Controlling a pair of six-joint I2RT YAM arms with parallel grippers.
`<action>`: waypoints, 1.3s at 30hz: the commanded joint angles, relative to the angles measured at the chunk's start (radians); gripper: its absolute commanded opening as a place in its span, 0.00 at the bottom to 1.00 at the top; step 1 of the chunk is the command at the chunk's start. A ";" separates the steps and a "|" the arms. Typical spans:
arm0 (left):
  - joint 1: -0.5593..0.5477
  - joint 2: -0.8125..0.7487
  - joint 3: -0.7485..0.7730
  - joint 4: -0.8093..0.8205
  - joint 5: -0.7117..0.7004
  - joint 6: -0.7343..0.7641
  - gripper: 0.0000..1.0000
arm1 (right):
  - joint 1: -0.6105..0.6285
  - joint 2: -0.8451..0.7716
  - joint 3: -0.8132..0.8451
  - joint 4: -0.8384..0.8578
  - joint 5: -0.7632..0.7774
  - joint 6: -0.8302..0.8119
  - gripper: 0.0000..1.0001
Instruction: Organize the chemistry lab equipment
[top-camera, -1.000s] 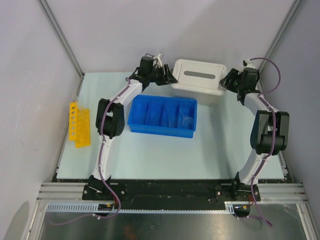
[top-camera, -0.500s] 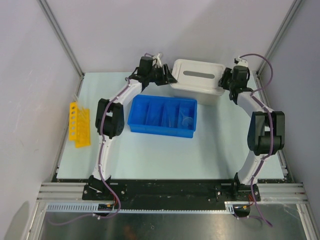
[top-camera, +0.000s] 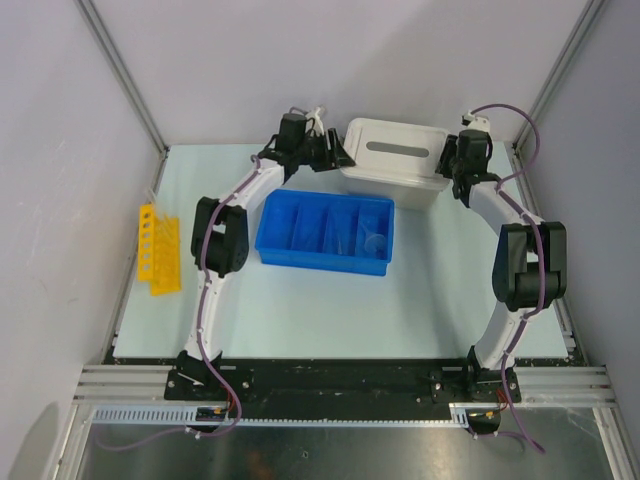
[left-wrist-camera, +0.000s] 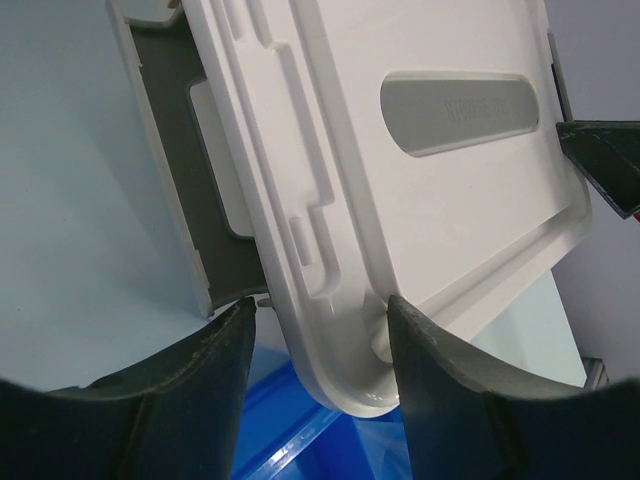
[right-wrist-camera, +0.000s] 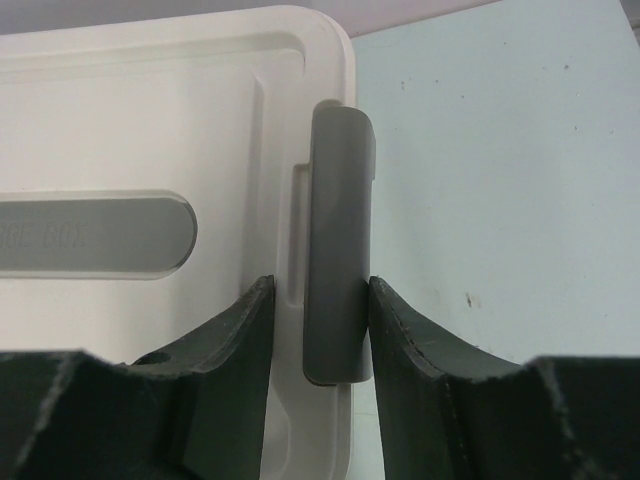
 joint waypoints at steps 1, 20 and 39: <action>-0.014 -0.070 -0.015 -0.005 0.016 0.001 0.63 | 0.033 0.046 -0.003 -0.150 -0.086 -0.018 0.32; 0.033 0.011 0.111 -0.005 0.018 -0.023 0.99 | -0.024 0.066 -0.003 -0.163 -0.203 -0.034 0.49; 0.038 0.167 0.249 0.068 0.105 -0.115 0.90 | -0.030 0.084 -0.004 -0.159 -0.229 -0.029 0.46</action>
